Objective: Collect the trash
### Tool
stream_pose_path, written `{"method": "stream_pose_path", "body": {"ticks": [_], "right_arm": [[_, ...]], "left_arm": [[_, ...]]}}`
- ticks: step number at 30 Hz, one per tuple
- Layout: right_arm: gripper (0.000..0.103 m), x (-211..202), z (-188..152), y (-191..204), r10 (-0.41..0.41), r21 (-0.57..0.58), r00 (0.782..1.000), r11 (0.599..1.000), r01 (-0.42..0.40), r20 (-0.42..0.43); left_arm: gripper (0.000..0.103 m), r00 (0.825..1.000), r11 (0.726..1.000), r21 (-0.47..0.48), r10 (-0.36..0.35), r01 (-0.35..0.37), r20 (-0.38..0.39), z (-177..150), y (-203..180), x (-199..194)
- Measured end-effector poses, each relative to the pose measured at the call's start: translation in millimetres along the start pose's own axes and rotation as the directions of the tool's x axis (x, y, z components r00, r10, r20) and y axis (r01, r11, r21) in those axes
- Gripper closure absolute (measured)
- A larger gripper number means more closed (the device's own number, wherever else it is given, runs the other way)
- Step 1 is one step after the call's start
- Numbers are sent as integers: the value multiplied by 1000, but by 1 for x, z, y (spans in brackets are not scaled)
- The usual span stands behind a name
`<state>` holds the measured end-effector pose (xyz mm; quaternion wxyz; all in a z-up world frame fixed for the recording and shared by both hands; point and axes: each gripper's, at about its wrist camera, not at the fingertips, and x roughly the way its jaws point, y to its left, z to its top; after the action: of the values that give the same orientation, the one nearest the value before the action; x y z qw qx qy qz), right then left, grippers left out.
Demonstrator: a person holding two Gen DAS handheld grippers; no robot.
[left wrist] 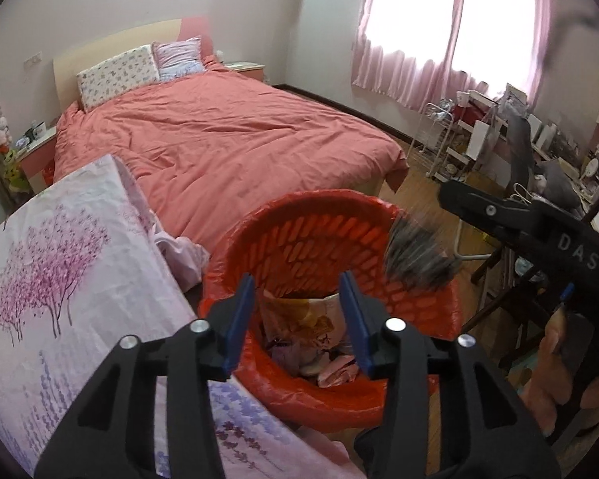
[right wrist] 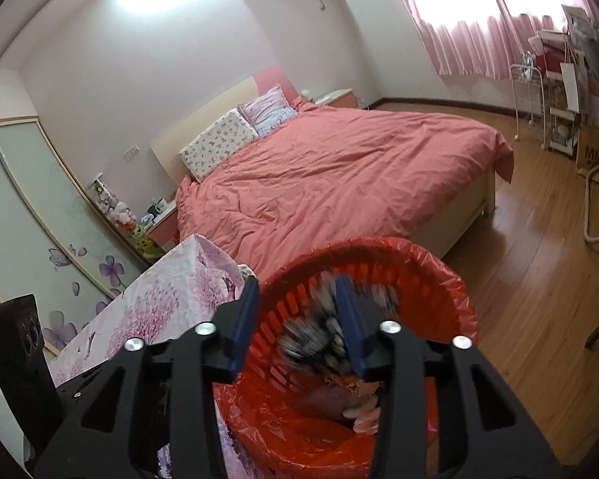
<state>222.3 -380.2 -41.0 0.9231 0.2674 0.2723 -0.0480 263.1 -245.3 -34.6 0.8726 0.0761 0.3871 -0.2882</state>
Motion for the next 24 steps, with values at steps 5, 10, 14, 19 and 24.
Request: {"method": "stream_pose_path", "body": {"ticks": [5,10,14,19,24], "right_arm": [[56,-9,-3,6,-22,-14,1000,1000,22,0],[33,-40,-7,25,-63,-63,996,996,66,57],[10,-66,-15,44,-120,-109,984,985,135,133],[2,-104,-45,72,-248,-184,934,936,300,259],[2,-129,-78,84,-301,-200,899,905,374,318]], "left_arm": [[53,998,998,-28,62,-61,8,-5,21,-13],[40,990,990,-60,130,-127,51,-12,44,-50],[22,974,979,-90,195,-185,112,-26,56,-94],[7,944,958,-120,278,-259,180,-57,63,-148],[4,902,926,-150,373,-347,216,-96,61,-192]]}}
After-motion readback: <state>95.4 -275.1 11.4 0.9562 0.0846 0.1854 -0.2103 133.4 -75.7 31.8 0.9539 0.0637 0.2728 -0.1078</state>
